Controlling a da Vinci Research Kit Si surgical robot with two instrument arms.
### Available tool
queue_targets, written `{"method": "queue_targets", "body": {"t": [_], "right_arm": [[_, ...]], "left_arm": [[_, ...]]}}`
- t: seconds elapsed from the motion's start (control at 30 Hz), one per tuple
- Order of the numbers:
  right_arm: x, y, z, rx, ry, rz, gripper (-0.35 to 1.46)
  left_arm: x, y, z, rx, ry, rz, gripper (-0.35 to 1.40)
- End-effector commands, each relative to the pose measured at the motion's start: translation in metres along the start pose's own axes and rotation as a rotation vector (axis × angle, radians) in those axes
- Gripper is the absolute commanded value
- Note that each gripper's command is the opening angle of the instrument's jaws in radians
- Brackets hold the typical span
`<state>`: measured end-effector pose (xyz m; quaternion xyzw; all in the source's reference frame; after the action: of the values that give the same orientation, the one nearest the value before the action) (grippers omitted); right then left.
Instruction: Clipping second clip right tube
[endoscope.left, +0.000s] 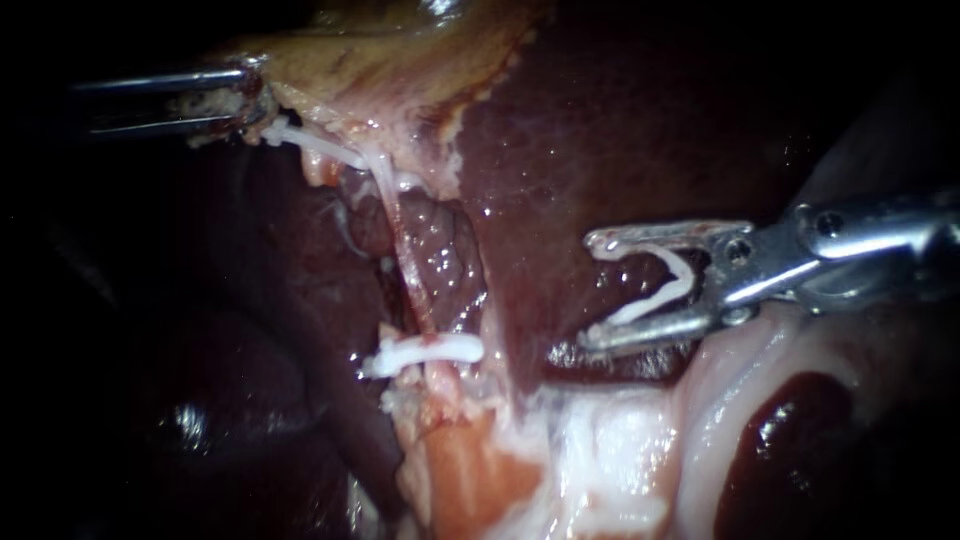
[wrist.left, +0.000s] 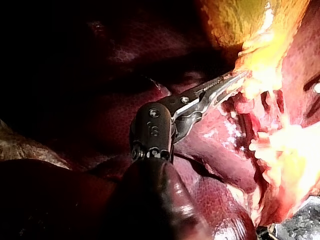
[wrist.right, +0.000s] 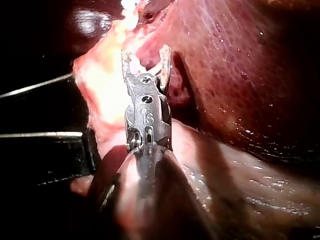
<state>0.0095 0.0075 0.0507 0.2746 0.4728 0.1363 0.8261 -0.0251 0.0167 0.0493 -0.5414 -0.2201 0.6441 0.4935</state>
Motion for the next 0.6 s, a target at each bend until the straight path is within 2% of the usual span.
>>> {"method": "queue_targets", "body": {"t": [0.03,0.23,0.47,0.6], "right_arm": [[0.0001,0.0001,0.0005,0.021,-0.005,0.018,0.48],[0.0010,0.0010,0.0040,0.057,-0.013,0.076,0.47],[0.0009,0.0018,0.0085,0.045,-0.016,0.108,0.48],[0.0009,0.0022,0.0104,0.040,-0.003,0.136,0.48]], "left_arm": [[0.0000,0.0001,0.0000,0.001,0.000,0.000,-0.35],[0.0000,0.0002,0.0001,0.002,0.001,0.000,-0.35],[-0.0001,0.0003,0.0003,0.004,0.002,0.001,-0.35],[-0.0002,0.0004,0.0004,0.005,0.003,0.001,-0.35]]}}
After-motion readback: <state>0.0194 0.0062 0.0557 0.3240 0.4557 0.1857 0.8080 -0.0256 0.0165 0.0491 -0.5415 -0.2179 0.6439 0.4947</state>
